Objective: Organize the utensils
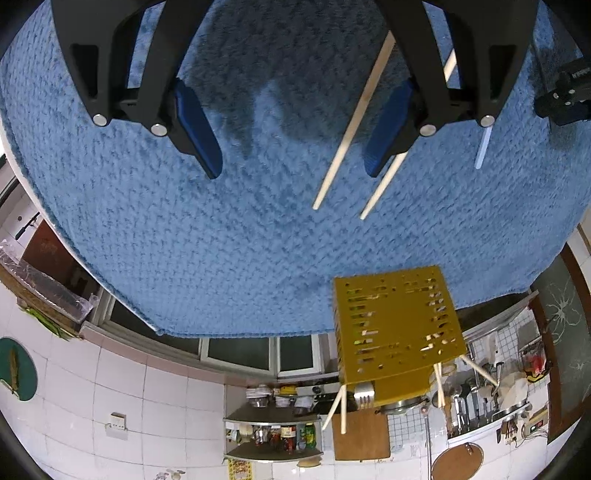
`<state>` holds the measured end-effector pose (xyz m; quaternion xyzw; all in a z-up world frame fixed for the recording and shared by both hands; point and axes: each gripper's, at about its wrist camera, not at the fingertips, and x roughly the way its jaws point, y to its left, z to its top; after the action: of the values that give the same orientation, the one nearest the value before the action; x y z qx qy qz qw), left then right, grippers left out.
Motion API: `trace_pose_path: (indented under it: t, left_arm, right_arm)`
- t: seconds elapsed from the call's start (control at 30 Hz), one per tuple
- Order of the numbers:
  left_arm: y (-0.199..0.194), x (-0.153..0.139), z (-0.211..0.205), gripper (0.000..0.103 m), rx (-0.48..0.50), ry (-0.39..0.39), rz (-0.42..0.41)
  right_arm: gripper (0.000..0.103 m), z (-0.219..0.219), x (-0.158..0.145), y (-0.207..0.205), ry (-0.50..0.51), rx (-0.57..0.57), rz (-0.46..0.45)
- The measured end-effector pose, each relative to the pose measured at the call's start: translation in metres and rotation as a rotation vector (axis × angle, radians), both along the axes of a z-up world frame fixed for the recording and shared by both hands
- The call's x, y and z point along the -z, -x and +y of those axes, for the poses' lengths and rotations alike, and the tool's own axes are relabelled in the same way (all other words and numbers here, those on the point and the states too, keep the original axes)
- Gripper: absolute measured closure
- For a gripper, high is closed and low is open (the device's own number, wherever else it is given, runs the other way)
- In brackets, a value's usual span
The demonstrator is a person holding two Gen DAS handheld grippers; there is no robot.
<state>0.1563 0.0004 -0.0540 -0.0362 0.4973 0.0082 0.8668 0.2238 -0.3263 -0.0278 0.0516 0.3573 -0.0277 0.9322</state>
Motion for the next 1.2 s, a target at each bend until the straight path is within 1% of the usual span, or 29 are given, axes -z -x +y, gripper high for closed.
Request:
trace_pose_path:
  t: [0.03,0.07,0.1,0.17,0.2,0.27,0.33,0.37,0.4,0.47,0.63,0.7,0.77,0.87,1.07,1.2]
  left_arm:
    - [-0.001,0.000,-0.001,0.060,-0.001,-0.008,0.000]
    - [-0.002,0.000,-0.002,0.071,0.003,-0.013,0.000]
    - [-0.005,0.000,-0.003,0.074,0.009,-0.016,0.005]
    - [-0.010,0.000,-0.005,0.082,0.019,-0.022,0.007]
    - [-0.013,-0.001,-0.005,0.084,0.029,-0.020,0.008]
    - [-0.020,-0.003,-0.006,0.089,0.045,-0.023,0.011]
    - [-0.025,-0.004,-0.006,0.092,0.059,-0.015,0.016]
    - [-0.030,-0.004,-0.006,0.094,0.068,-0.011,0.020]
    - [-0.034,-0.005,-0.007,0.095,0.073,-0.007,0.023]
    - [-0.042,-0.004,-0.008,0.095,0.090,0.000,0.030]
    - [-0.054,-0.005,-0.007,0.095,0.111,0.015,0.034]
    - [-0.058,-0.004,-0.007,0.095,0.111,0.025,0.035]
    - [-0.063,-0.004,-0.007,0.095,0.111,0.035,0.033]
    - [-0.066,-0.005,-0.006,0.095,0.115,0.047,0.033]
    - [-0.069,-0.016,0.000,0.095,0.115,0.080,-0.004]
    - [-0.072,-0.027,0.005,0.095,0.118,0.115,-0.037]
  right_arm:
    - [0.026,0.002,0.000,-0.002,0.001,-0.005,0.007]
    - [0.031,0.003,0.001,-0.004,0.000,-0.010,0.014]
    - [0.039,0.005,0.002,-0.005,-0.002,-0.013,0.021]
    - [0.047,0.007,0.006,-0.012,-0.016,-0.023,0.053]
    - [0.053,0.008,0.007,-0.015,-0.023,-0.026,0.063]
    - [0.059,0.012,0.011,-0.021,-0.033,-0.039,0.085]
    - [0.066,0.016,0.014,-0.025,-0.026,-0.047,0.099]
    - [0.071,0.017,0.015,-0.027,-0.023,-0.049,0.105]
    - [0.075,0.019,0.017,-0.031,-0.018,-0.053,0.117]
    - [0.080,0.022,0.020,-0.039,-0.013,-0.058,0.144]
    - [0.085,0.024,0.021,-0.057,-0.026,-0.047,0.206]
    - [0.090,0.023,0.019,-0.062,-0.031,-0.040,0.231]
    - [0.092,0.023,0.018,-0.066,-0.028,-0.043,0.245]
    - [0.097,0.018,0.016,-0.069,-0.071,-0.047,0.260]
    - [0.097,0.007,0.005,-0.060,-0.117,-0.039,0.217]
    - [0.097,0.000,-0.010,-0.052,-0.155,-0.049,0.165]
